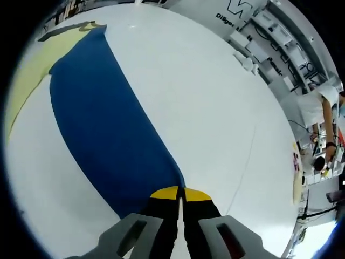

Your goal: Fold the garment on the visible template until the final outline fits inside the template.

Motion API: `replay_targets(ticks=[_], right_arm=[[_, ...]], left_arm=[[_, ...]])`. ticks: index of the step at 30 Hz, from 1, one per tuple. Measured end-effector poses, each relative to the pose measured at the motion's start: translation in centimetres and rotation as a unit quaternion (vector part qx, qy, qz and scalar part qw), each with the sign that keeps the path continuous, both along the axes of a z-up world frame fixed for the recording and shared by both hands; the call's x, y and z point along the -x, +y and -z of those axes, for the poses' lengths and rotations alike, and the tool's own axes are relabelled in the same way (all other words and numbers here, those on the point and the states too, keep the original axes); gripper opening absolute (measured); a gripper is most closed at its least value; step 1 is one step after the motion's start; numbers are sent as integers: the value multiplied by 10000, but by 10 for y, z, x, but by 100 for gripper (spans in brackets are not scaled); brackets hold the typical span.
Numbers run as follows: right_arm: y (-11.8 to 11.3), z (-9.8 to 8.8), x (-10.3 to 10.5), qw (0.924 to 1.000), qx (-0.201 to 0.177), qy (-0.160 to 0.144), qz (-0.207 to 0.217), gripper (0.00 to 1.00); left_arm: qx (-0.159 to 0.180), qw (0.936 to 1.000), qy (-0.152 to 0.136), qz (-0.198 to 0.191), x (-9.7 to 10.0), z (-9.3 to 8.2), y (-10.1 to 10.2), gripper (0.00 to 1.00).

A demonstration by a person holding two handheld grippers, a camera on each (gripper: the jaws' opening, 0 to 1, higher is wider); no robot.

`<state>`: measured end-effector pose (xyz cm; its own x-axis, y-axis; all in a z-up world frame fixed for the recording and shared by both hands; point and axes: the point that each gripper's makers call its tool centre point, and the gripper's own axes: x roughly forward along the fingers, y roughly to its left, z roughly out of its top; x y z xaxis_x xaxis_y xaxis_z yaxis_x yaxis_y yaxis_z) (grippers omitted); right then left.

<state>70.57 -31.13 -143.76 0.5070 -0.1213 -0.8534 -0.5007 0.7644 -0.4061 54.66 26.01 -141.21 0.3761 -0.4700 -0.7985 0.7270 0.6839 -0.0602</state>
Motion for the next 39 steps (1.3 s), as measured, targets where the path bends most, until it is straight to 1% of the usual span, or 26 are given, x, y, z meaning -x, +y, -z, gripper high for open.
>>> replay_targets(ticks=[2,4,5,6,9,10,12,14,16,17,18,20,23,25,29,31,33,34,36,37,38,39], right_arm=[[-2,1,2,9996,-117,53,233,0],[-2,0,5,9997,-36,184,178,0],[0,-2,5,9998,25,166,104,0],[3,-5,4,10000,-5,85,28,0],[3,-7,9,9999,36,149,68,0],[2,-9,8,9999,61,90,82,0],[7,-14,9,9999,-47,-8,157,0],[16,-20,10,9999,-35,-127,19,0],[22,-23,11,9998,-43,-182,-21,0],[34,-28,12,9994,-136,-312,-117,0],[40,-30,12,9990,-157,-371,-172,0],[51,-32,15,9986,-212,-433,-235,0],[78,-33,20,9962,-387,-587,-522,0],[91,-32,28,9952,-481,-578,-630,0],[113,-33,38,9919,-741,-706,-750,2],[133,-34,44,9864,-1040,-793,-992,4],[144,-36,52,9842,-1166,-807,-1064,6],[152,-36,52,9796,-1393,-868,-1161,6],[164,-38,60,9763,-1484,-889,-1303,6],[176,-39,67,9728,-1608,-882,-1418,7],[182,-38,72,9716,-1636,-884,-1461,7],[193,-39,80,9679,-1736,-871,-1594,7]], left_arm=[[-16,10000,10,17,1,1,0,25],[-7,10000,20,0,1,1,-1,25],[-6,10000,21,-4,1,2,-1,25],[0,10000,20,5,2,2,-2,26],[-22,10000,45,18,3,4,-2,26],[-29,10000,47,20,4,4,-1,26],[-45,10000,46,33,5,5,0,26],[-68,10000,38,53,8,6,2,26],[-117,9999,44,87,11,7,5,27],[-143,9998,43,105,13,8,7,27],[-164,9998,41,126,14,8,8,27],[-236,9996,33,181,19,8,11,28],[-258,9995,24,184,24,8,18,28],[-280,9995,46,146,27,10,24,28],[-303,9995,48,100,33,10,32,29],[-320,9994,47,103,35,11,35,29],[-348,9993,68,114,40,14,38,29],[-364,9992,76,119,41,14,40,29],[-413,9990,88,138,45,17,44,29],[-436,9989,98,143,47,17,46,29],[-460,9988,121,126,49,18,49,29],[-468,9988,126,112,50,19,51,29]])
